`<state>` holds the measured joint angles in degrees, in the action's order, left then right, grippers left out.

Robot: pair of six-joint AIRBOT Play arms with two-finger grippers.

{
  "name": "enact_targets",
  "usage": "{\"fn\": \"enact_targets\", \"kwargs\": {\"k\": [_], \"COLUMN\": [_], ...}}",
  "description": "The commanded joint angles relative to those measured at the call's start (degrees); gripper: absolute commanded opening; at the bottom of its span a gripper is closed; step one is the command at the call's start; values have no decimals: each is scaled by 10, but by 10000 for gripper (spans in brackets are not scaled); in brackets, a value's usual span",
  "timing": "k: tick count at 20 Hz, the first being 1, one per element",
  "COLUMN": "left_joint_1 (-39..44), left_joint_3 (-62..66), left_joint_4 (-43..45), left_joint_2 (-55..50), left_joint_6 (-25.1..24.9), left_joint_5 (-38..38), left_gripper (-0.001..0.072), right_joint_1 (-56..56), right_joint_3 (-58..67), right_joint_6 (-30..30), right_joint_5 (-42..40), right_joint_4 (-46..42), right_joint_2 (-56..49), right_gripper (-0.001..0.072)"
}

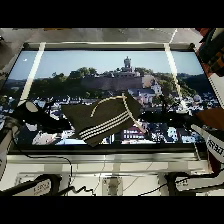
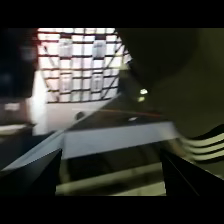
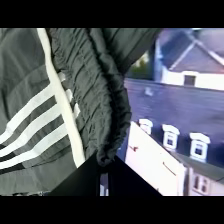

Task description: Fold the clothes and pants, and hang the long-sleeved shirts on hangers.

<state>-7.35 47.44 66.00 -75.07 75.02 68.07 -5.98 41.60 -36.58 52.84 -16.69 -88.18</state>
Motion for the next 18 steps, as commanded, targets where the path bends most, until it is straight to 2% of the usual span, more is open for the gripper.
{"fn": "enact_targets", "kwargs": {"k": [1, 4, 5, 7, 8, 10, 15, 18], "left_joint_1": [16, 66, 83, 104, 104, 94, 80, 87], "left_joint_3": [-44, -43, -41, -23, -5, 49, 263, 358], "left_joint_4": [-121, -153, -155, -154, -151, -124, 38, 56], "left_joint_2": [-10, -45, -57, -72, -71, -59, 7, 55], "left_joint_6": [-48, -48, -48, -49, -57, -65, -65, -65], "left_joint_5": [-112, -191, -209, -225, -224, -197, -45, -21], "left_gripper": [677, 673, 577, 141, 12, 8, 8, 6], "right_joint_1": [7, 7, 7, 7, 7, 7, 16, 46], "right_joint_3": [1, 1, 1, 1, 1, 1, 1, 1], "right_joint_6": [1, 2, 2, 2, 2, 2, 2, 2], "right_joint_5": [5, 2, 1, -2, -2, -1, 2, 2], "right_joint_4": [7, 3, 2, -2, -3, -16, -43, -43], "right_joint_2": [12, 49, 63, 93, 107, 139, 228, 267], "right_gripper": [26, 26, 26, 26, 26, 26, 26, 25]}}
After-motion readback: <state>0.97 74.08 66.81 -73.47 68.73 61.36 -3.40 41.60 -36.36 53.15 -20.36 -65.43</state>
